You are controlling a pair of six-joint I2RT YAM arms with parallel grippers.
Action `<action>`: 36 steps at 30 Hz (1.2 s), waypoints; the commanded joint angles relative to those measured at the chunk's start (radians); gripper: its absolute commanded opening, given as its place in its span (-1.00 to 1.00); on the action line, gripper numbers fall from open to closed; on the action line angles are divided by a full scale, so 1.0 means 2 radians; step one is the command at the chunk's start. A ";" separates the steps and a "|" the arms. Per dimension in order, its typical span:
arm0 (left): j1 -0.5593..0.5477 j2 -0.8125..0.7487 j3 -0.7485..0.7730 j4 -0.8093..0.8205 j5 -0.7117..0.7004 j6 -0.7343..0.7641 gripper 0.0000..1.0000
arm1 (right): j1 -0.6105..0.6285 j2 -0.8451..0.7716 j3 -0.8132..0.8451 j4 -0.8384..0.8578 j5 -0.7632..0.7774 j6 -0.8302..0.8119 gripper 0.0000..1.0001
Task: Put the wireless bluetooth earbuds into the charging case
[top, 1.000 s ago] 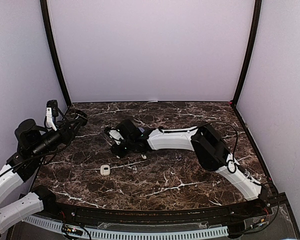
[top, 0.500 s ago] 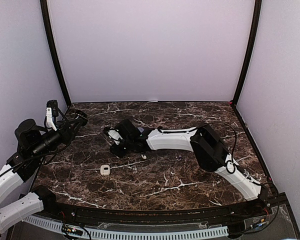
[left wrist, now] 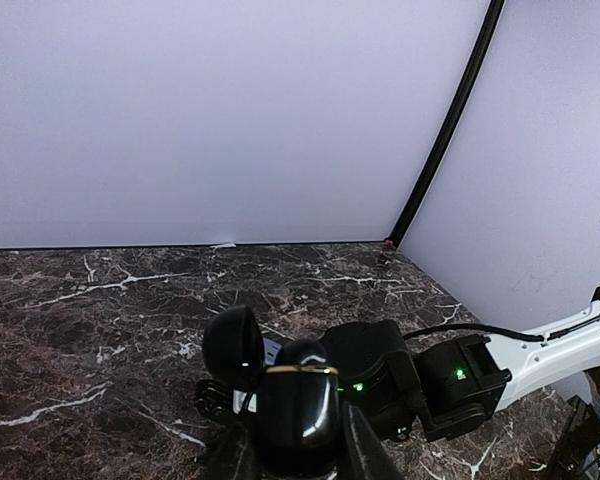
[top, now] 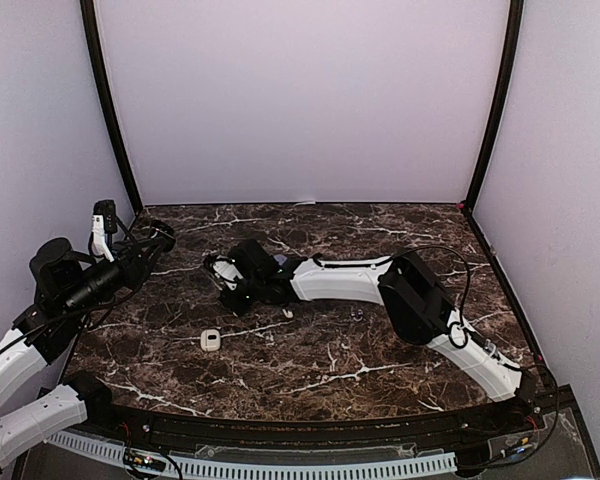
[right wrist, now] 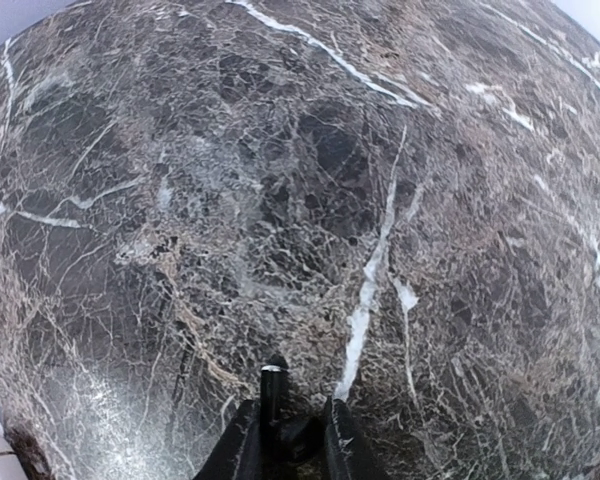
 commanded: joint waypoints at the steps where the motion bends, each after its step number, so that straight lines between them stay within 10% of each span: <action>1: 0.003 0.001 -0.002 0.007 0.000 0.007 -1.00 | 0.005 -0.014 -0.028 0.003 0.004 -0.008 -0.61; 19: 0.002 0.041 -0.006 0.033 0.057 0.006 -1.00 | 0.016 -0.210 -0.262 0.140 -0.004 -0.010 -0.88; 36: -0.049 0.156 -0.018 0.161 0.091 -0.036 -1.00 | 0.029 -0.480 -0.757 0.333 0.099 0.066 -0.83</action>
